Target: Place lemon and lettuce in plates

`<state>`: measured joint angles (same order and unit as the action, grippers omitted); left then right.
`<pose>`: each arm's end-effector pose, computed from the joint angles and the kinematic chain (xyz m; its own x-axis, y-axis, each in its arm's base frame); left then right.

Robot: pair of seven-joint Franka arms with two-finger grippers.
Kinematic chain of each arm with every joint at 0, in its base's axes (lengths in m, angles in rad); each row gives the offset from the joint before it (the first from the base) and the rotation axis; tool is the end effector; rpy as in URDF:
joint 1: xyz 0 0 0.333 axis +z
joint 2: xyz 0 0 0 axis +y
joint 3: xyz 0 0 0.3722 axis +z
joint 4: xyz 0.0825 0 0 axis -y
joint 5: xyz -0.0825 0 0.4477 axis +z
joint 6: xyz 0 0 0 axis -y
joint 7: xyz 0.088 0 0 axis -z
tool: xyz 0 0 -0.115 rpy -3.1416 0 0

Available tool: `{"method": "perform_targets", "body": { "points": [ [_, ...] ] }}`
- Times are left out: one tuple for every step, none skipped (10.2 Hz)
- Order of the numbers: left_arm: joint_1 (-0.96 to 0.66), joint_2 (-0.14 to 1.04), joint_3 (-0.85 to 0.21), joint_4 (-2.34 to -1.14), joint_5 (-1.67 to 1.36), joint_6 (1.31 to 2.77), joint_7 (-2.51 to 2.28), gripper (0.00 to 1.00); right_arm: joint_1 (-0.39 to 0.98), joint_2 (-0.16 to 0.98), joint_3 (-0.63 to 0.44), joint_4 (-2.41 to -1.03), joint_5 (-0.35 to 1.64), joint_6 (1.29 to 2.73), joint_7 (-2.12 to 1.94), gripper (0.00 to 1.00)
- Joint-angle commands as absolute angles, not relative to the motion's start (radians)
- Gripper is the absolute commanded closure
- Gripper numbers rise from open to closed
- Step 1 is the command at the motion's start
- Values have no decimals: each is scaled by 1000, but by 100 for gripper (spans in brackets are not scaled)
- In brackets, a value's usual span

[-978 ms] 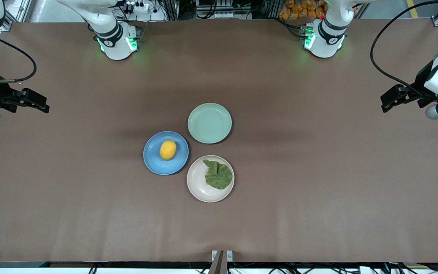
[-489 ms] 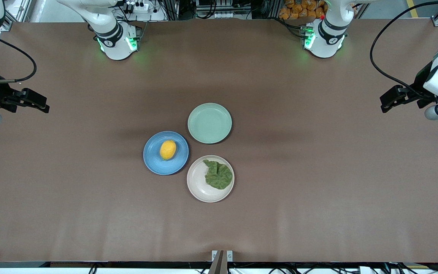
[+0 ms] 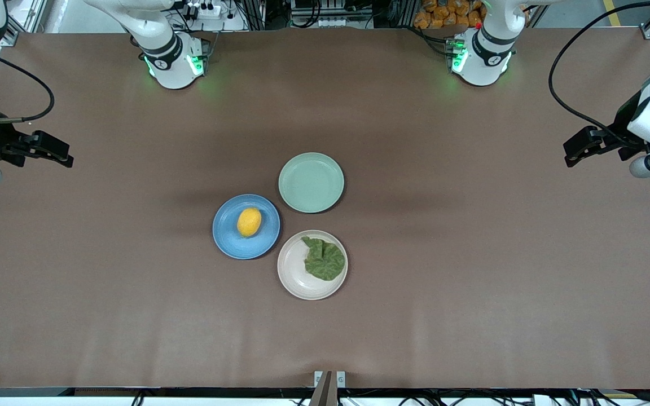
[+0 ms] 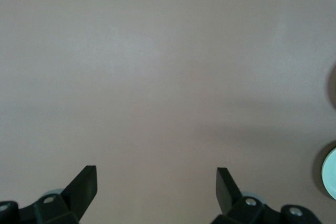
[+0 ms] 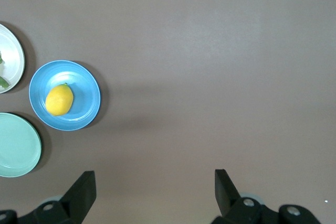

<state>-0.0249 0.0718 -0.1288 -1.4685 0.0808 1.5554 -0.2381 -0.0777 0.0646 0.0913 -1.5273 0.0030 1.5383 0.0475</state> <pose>0.6378 -0.0859 0.6814 0.9958 0.0855 0.0321 0.0874 -0.9940 -0.0658 0.6373 0.0070 0.6528 0.9980 -0.0337 -0.0537 -0.0341 -0.9994 -0.0063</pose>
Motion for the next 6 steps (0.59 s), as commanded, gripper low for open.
{"method": "perform_targets", "body": {
  "points": [
    [-25, 66, -130, -1476, 81, 1566, -216, 0, -83, 54, 95, -1534, -8, 1534, 34, 0],
    [-26, 66, -130, -1476, 83, 1566, -216, 0, -83, 54, 95, -1534, -6, 1534, 34, 0],
    [-25, 66, -130, -1477, 83, 1565, -216, 0, -83, 54, 95, -1534, -6, 1534, 34, 0],
    [-25, 66, -132, -1476, 83, 1565, -218, 0, -83, 54, 95, -1534, -5, 1534, 34, 0],
    [-26, 64, -133, -1476, 83, 1565, -218, 0, -83, 54, 95, -1534, -5, 1534, 34, 0],
    [-26, 63, -136, -1476, 71, 1563, -216, 0, -83, 54, 95, -1535, -3, 1534, 34, 0]
  ]
}}
